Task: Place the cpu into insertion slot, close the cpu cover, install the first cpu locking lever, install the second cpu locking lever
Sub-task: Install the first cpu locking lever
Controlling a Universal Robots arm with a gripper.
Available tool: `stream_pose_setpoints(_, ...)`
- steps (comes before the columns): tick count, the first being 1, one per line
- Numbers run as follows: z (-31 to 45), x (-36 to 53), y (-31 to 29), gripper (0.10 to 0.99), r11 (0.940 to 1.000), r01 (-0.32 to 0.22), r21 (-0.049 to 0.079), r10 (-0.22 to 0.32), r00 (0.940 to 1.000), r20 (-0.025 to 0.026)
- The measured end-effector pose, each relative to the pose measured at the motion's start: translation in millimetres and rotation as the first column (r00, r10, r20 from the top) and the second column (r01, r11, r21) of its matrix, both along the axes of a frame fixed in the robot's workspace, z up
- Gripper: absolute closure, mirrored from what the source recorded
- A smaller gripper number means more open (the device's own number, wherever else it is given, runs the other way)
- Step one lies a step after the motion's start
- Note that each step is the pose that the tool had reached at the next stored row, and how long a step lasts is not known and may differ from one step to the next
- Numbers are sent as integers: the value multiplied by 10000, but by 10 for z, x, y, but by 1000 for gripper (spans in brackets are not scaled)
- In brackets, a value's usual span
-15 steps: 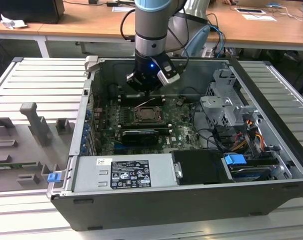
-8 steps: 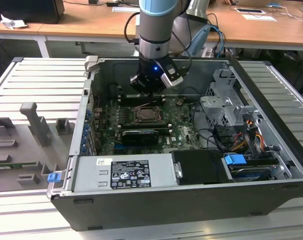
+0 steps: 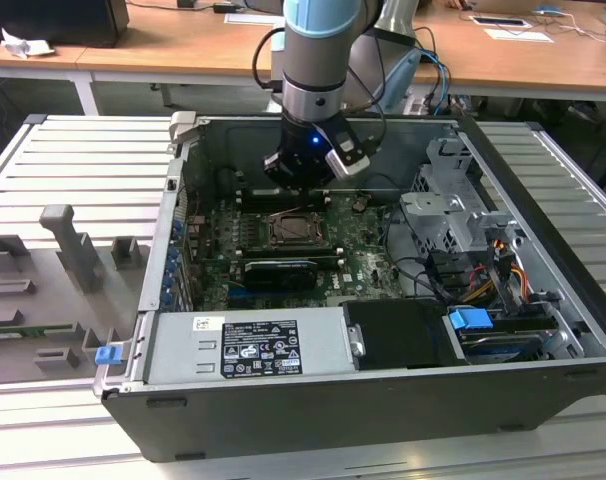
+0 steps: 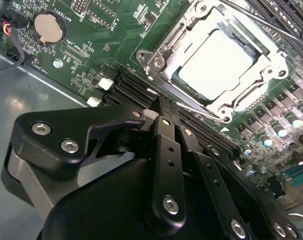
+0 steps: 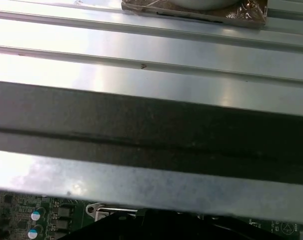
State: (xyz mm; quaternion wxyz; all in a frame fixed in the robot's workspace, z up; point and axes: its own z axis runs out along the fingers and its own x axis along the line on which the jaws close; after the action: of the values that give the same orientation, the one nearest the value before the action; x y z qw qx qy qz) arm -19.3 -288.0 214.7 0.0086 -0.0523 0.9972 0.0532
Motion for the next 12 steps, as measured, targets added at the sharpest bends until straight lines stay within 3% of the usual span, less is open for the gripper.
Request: stream_pose_setpoints(12, -62, 21, 0, 980, 10000, 0, -14, 0, 10000, -1)
